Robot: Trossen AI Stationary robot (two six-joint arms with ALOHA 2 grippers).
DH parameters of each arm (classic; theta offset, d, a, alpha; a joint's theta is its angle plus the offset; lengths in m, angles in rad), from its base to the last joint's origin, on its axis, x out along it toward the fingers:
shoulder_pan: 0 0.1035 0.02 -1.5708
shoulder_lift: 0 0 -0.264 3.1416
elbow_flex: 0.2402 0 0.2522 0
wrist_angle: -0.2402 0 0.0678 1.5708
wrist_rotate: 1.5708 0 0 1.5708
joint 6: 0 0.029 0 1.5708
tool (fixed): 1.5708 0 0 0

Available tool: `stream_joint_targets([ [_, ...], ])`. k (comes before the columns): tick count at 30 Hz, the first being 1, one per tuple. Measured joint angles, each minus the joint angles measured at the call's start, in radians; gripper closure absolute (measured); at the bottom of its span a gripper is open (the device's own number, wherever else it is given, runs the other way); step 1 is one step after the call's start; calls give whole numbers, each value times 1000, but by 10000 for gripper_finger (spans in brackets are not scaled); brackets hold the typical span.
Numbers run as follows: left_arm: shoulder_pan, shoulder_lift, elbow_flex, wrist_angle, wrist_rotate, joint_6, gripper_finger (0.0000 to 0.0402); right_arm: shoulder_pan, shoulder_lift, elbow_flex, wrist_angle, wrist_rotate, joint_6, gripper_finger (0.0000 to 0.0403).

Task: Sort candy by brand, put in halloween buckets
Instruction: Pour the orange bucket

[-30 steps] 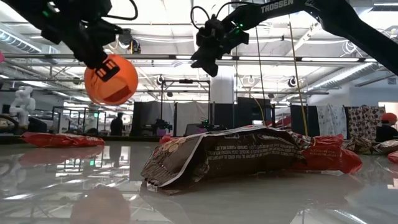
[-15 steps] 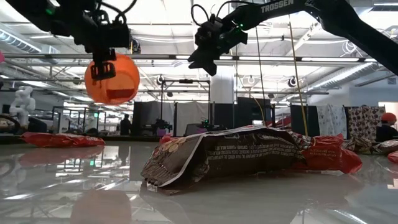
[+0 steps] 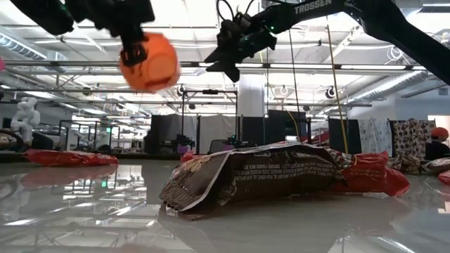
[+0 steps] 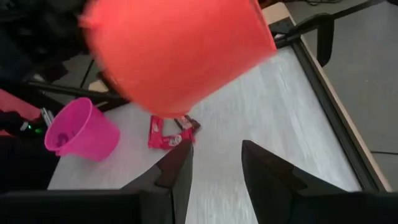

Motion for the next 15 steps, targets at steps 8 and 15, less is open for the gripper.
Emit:
stream_joint_targets([
  [8,-5,76,27,177,187,100,397,5,0,0,73,139,0,273],
  [15,5,158,57,277,266,107,398,24,2,0,290,110,147,273],
])
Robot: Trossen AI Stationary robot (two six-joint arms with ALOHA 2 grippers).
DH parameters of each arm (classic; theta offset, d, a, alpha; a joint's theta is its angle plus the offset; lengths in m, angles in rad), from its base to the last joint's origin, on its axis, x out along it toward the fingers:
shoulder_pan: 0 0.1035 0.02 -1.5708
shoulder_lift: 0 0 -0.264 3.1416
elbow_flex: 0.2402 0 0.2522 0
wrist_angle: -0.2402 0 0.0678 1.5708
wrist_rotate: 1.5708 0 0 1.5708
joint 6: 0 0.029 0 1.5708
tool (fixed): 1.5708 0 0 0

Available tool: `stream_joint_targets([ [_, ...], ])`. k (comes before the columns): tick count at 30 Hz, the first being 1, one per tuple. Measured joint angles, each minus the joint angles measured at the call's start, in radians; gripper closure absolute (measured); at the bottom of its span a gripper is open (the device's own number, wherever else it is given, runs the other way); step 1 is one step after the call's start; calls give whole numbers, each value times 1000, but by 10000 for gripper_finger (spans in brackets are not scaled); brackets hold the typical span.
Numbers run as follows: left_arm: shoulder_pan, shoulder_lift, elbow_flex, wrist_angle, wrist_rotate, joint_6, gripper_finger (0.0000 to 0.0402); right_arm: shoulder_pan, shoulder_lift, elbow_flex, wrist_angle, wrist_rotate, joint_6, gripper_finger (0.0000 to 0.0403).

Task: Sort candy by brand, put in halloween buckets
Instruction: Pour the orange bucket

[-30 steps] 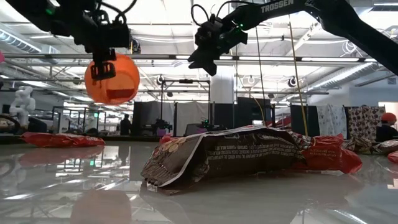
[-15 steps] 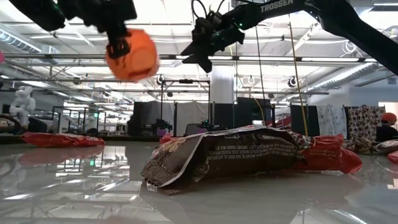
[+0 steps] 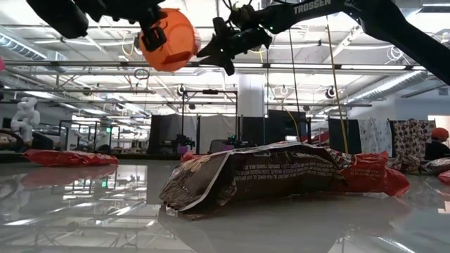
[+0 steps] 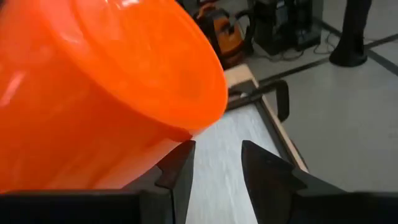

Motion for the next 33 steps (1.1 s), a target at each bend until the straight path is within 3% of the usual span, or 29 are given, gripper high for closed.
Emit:
stream_joint_targets([
  [15,15,27,16,36,4,20,398,-14,1,0,71,-34,31,273],
  [19,22,29,15,80,-54,-23,398,-14,0,0,-28,-39,8,273],
  [24,63,30,13,80,-185,-243,398,-16,-2,1,-251,-56,-158,273],
  [29,92,17,13,-4,-295,-302,398,-44,-2,1,-345,-34,-250,273],
  [33,108,-42,18,-245,-317,-387,398,-54,-2,1,-342,-36,-260,273],
])
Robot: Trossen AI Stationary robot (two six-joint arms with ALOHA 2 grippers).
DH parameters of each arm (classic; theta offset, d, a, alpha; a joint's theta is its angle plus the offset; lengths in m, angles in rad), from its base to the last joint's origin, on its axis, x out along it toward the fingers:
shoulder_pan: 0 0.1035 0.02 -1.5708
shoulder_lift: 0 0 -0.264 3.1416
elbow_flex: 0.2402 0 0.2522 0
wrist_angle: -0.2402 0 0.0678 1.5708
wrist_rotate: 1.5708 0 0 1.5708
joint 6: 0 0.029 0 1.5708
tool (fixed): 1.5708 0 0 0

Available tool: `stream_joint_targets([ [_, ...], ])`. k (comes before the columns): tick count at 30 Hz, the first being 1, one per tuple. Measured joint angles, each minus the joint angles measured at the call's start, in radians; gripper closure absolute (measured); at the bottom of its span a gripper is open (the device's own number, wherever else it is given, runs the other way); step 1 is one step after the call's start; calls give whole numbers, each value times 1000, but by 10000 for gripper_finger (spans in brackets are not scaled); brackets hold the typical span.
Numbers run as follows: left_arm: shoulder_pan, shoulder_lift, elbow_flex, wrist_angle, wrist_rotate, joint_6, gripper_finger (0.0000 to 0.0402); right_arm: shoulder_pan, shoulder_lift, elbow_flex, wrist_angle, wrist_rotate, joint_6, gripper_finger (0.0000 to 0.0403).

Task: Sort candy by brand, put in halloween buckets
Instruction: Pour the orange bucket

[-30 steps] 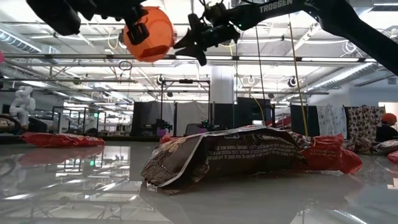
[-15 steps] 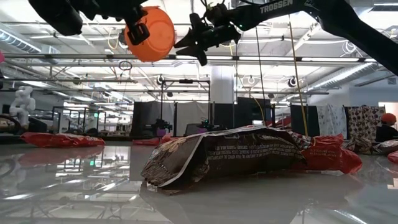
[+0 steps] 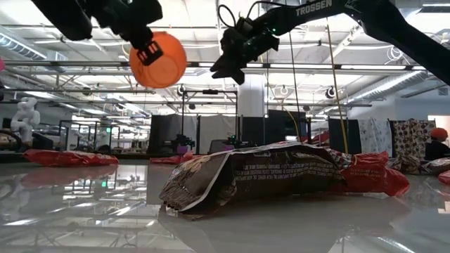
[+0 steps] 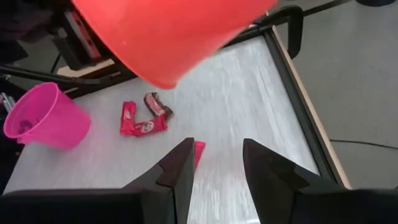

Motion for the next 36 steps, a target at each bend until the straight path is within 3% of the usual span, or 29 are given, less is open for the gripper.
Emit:
stream_joint_targets([
  [4,74,-44,32,-300,6,-104,398,-5,0,0,10,-3,-22,273],
  [8,164,-89,99,-721,49,-339,398,11,0,0,22,-4,-55,273],
  [14,285,-120,320,-1445,397,-868,398,52,0,0,53,-4,-104,273],
  [21,458,-13,538,-2024,778,-1200,398,104,4,0,82,-3,-176,273],
  [26,562,82,560,-2179,973,-1283,398,134,29,0,112,0,-209,273],
  [36,695,188,560,-2201,1130,-1300,398,162,178,0,84,-2,-204,273],
])
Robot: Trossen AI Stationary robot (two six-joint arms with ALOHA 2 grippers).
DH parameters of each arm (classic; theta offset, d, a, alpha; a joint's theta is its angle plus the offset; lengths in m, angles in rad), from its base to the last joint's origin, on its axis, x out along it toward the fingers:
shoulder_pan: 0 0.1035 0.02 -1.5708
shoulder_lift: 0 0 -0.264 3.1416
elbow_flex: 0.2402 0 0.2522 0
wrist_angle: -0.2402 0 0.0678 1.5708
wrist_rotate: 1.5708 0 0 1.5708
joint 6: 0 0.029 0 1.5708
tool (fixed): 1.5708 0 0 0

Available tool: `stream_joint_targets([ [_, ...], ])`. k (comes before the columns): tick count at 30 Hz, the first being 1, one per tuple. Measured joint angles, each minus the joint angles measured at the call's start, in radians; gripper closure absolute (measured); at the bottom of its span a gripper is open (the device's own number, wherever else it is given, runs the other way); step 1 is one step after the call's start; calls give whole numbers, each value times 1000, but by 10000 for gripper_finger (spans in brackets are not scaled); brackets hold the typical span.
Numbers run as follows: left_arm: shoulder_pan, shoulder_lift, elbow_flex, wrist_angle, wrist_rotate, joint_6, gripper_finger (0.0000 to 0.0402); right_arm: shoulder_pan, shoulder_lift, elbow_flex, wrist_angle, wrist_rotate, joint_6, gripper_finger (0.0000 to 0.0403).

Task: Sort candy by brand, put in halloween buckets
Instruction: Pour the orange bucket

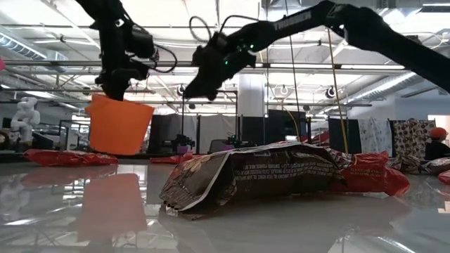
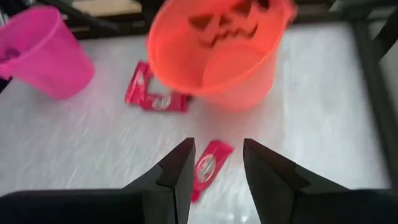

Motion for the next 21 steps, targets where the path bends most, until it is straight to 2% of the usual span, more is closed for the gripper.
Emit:
stream_joint_targets([
  [11,129,78,0,80,47,-105,398,73,129,-1,-41,12,8,273],
  [16,184,89,-25,138,116,-131,398,105,147,-2,-48,181,10,273],
  [21,215,89,-50,155,141,-148,361,122,144,-1,-14,224,56,273],
])
